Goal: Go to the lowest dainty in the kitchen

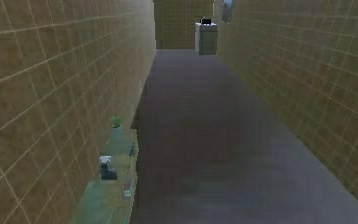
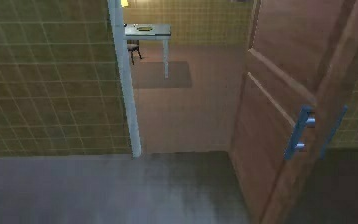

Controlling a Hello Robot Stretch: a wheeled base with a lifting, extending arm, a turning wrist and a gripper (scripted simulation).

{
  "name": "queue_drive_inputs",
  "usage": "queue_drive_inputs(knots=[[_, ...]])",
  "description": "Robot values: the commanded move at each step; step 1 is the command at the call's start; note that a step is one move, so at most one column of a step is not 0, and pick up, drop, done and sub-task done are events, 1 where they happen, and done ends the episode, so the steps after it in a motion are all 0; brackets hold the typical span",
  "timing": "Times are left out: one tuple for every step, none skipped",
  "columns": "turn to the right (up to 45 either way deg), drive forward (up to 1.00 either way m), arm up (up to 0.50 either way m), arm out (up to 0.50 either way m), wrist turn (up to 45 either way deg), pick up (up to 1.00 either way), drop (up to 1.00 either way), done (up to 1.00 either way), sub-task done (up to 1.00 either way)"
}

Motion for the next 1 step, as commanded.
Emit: queue_drive_inputs(knots=[[45.0, 0.0, 0.0, 0.0, 0.0, 0.0, 0.0, 0.0, 0.0]])
